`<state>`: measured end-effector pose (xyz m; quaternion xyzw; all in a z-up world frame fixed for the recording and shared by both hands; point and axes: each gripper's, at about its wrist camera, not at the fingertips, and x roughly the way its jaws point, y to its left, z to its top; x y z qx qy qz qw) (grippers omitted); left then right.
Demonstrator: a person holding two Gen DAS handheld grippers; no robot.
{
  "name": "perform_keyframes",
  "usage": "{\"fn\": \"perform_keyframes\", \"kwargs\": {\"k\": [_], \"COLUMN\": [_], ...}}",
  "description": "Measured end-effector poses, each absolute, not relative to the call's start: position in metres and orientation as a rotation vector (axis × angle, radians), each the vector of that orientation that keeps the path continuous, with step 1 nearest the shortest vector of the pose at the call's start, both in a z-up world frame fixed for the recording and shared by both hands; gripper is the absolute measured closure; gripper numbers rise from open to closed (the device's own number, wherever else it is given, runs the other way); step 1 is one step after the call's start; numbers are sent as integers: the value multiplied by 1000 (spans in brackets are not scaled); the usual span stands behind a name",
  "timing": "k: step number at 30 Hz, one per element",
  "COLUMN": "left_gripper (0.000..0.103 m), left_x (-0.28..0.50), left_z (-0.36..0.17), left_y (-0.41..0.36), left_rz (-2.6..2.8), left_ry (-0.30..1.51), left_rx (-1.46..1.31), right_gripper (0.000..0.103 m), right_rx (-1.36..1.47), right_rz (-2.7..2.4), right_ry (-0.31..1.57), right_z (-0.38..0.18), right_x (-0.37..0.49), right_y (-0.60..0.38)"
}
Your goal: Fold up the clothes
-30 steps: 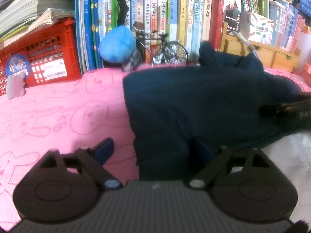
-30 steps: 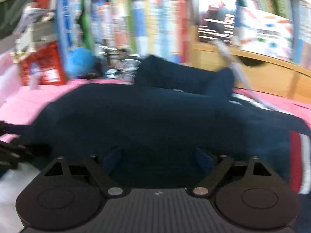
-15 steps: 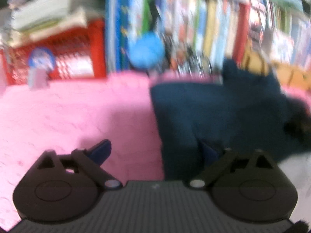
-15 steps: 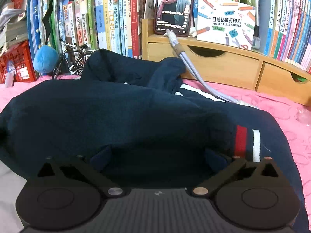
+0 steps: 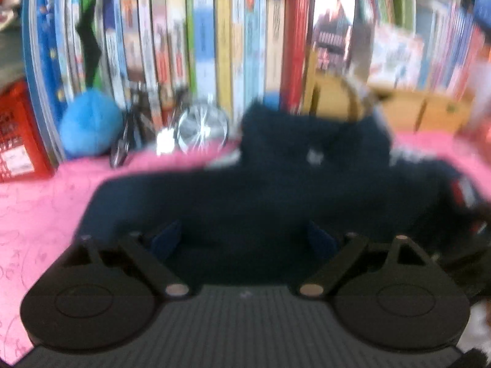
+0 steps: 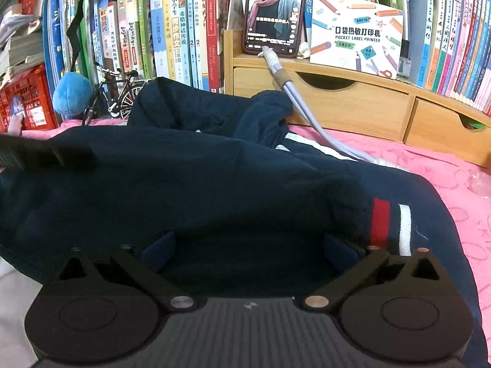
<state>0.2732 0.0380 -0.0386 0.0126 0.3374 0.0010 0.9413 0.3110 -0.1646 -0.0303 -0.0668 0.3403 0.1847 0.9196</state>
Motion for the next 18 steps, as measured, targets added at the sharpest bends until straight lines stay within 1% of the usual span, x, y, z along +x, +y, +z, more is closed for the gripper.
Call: {"fn": "perform_keyframes", "kwargs": {"k": [3,4,6,9,18], "left_gripper": [7,5,3,1,0], "left_x": [265,262,259,251,241], "left_z": [-55,-56,-56,-57,-52], "left_y": [44,50,69,86,101], "left_rz": [19,29,46,23,0], "left_ry": [676,676,697,697,683], "left_rx": [93,88,11,-16,-29], "right_gripper": [0,0,0,0,0], "right_rx": [-136,-135,-135,-137,-140], "right_rz": [381,381,381,385,396], "right_ry": [700,700,700,700,699], "right_z": [-30,-30,-30,-30,-30], "right_x": [311,311,311,311,311], "right_y": [-165,-165,-165,-165,-165]}}
